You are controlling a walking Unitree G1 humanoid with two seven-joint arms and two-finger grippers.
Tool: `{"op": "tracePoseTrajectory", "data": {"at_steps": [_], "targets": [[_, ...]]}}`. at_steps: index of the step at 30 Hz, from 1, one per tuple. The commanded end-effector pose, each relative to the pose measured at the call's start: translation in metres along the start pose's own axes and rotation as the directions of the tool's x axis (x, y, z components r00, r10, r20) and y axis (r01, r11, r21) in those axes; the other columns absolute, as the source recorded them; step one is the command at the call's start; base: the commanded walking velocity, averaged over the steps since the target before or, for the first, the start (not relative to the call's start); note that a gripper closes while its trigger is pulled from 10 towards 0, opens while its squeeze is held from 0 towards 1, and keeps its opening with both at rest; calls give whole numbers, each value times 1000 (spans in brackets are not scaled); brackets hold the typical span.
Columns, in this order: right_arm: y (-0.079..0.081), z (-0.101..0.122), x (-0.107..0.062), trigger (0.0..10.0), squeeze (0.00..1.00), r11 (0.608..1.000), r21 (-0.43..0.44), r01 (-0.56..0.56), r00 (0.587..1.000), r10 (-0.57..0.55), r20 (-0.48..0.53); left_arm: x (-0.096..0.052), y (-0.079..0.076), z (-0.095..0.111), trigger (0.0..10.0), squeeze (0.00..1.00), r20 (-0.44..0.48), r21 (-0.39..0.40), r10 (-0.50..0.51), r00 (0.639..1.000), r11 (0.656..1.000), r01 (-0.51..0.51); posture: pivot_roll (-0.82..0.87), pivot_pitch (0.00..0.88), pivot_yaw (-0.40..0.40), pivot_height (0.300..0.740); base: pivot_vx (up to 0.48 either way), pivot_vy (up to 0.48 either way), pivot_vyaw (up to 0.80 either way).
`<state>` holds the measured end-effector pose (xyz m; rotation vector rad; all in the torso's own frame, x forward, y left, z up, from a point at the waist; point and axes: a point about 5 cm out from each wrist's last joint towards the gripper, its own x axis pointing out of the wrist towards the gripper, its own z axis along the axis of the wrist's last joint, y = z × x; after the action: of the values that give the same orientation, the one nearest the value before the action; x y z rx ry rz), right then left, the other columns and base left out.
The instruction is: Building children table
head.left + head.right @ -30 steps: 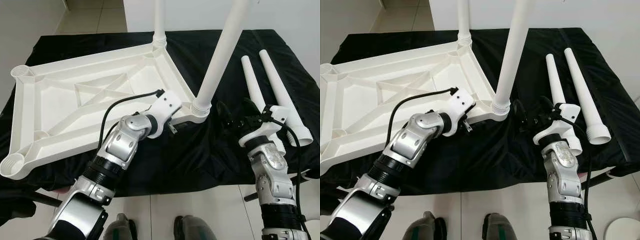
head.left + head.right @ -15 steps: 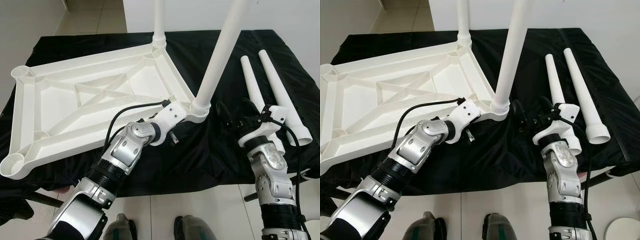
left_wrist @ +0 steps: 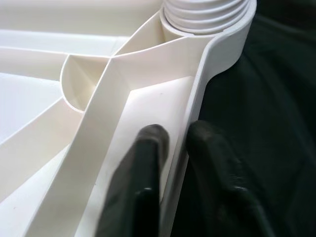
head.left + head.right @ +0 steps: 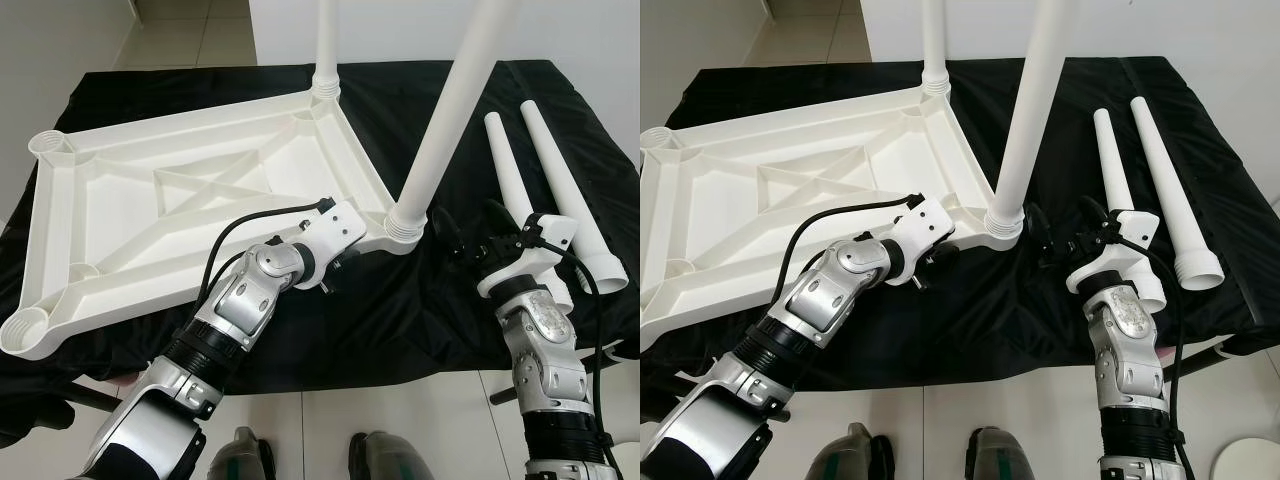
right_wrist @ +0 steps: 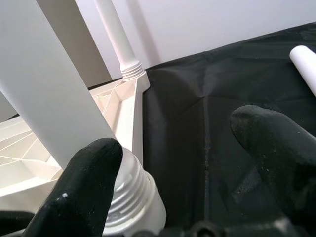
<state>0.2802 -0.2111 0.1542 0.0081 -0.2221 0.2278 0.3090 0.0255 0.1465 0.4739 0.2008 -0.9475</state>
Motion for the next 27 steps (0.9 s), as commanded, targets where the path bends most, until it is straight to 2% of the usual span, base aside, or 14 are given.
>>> {"op": "tracePoseTrajectory", "data": {"at_steps": [1, 6, 11, 12, 20, 21, 27], "targets": [[-1, -1, -2, 10000, 0, 1000, -6, -2, 1000, 2, -7, -1, -17, 0, 0, 0, 6, 18, -173, 985, 985, 173, -198, 77, 65, 740, 0, 0, 0], [-2, 0, 0, 10000, 0, 1000, -9, -1, 1000, 1, -5, -11, -30, 2, 0, 0, 23, 58, -267, 963, 962, 265, -191, 81, 63, 740, 0, 0, 0], [-2, 0, 2, 10000, 0, 1000, -10, -9, 1000, 9, -7, -15, -36, 0, 0, 0, 15, 90, -306, 952, 949, 303, -186, 81, 59, 740, 0, 0, 0], [-2, 0, 2, 10000, 0, 1000, -9, -14, 1000, 14, -8, -13, -35, -2, 10000, 0, -4, 99, -291, 957, 952, 290, -185, 80, 57, 740, 0, 0, 0], [-1, 0, 4, 10000, 0, 1000, -8, -28, 1000, 28, -7, -12, -30, -4, 10000, 0, -25, 103, -263, 965, 959, 264, -184, 77, 53, 740, 0, 0, 0], [-2, 0, 4, 10000, 0, 1000, -9, -29, 1000, 29, -7, -12, -28, -4, 10000, 1000, -18, 77, -255, 967, 964, 256, -186, 76, 53, 740, 0, 0, 0], [-3, 2, 2, 10000, 0, 999, -6, -31, 999, 31, -6, -14, -23, -2, 10000, 1000, -4, 44, -241, 970, 969, 241, -188, 76, 49, 740, 0, 0, 0]]}}
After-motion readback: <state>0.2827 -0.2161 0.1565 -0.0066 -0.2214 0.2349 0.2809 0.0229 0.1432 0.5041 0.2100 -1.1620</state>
